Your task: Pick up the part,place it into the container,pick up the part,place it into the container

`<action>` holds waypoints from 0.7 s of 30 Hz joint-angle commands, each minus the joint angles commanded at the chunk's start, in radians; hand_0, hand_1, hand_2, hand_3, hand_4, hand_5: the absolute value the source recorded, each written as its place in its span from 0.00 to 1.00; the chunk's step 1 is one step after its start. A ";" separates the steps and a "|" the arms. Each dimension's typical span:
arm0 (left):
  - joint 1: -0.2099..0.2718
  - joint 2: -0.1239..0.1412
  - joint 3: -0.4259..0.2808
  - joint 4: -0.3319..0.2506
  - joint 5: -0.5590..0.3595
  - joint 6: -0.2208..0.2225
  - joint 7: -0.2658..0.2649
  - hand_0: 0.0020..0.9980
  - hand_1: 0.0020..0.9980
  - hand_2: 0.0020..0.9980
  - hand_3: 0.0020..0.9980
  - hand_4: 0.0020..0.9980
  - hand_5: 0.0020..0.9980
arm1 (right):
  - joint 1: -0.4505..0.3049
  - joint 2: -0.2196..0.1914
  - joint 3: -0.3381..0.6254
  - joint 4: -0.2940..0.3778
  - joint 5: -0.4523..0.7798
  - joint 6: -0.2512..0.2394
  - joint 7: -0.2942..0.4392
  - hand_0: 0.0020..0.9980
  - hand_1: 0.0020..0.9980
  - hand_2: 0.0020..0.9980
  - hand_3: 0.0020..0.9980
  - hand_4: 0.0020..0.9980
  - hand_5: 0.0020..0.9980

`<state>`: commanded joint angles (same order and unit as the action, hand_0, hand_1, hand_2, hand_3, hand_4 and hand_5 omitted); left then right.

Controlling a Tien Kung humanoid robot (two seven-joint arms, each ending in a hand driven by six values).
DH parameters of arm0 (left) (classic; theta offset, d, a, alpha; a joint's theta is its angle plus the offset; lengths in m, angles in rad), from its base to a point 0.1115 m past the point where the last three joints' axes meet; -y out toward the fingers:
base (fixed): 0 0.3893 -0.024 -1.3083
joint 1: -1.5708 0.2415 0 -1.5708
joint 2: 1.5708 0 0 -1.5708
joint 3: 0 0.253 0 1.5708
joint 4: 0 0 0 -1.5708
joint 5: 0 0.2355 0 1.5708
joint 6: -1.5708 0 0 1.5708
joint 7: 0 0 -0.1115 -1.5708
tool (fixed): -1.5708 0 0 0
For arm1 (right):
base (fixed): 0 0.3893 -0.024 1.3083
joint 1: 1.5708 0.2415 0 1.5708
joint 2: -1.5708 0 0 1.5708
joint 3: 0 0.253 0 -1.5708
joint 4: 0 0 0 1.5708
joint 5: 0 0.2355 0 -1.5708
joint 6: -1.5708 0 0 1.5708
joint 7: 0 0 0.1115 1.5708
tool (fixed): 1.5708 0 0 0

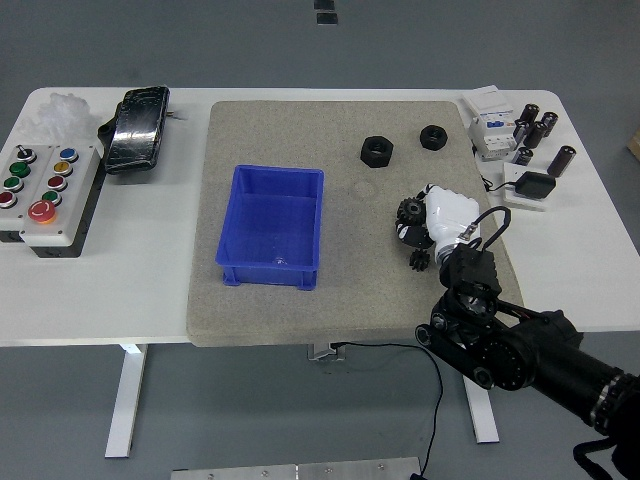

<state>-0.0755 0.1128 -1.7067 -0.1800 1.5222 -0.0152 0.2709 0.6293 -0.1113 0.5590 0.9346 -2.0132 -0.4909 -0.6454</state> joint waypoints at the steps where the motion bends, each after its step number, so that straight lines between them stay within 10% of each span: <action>1: 0.000 0.000 0.000 0.000 0.000 0.000 0.000 0.62 0.52 0.54 0.63 0.59 0.42 | 0.003 -0.002 -0.005 0.022 -0.009 -0.001 0.000 0.50 0.50 0.30 0.46 0.17 0.06; 15: -0.001 0.005 0.001 0.000 -0.001 0.001 0.005 0.62 0.52 0.54 0.62 0.59 0.43 | 0.175 0.066 -0.247 0.275 0.076 0.033 0.077 0.51 0.51 0.33 0.47 0.21 0.00; 16: -0.001 0.006 0.000 0.000 0.000 0.001 0.006 0.62 0.52 0.54 0.63 0.59 0.43 | 0.183 0.076 -0.256 0.274 0.072 0.054 0.075 0.57 0.67 0.68 0.66 0.27 0.23; 21: 0.001 0.006 -0.001 0.000 0.002 0.001 0.008 0.62 0.52 0.54 0.63 0.59 0.43 | 0.194 0.106 -0.264 0.248 0.033 0.130 0.050 0.57 0.67 0.68 0.66 0.27 0.23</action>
<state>-0.0743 0.1184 -1.7074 -0.1800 1.5239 -0.0139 0.2793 0.8231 -0.0053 0.2954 1.1823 -1.9803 -0.3610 -0.5954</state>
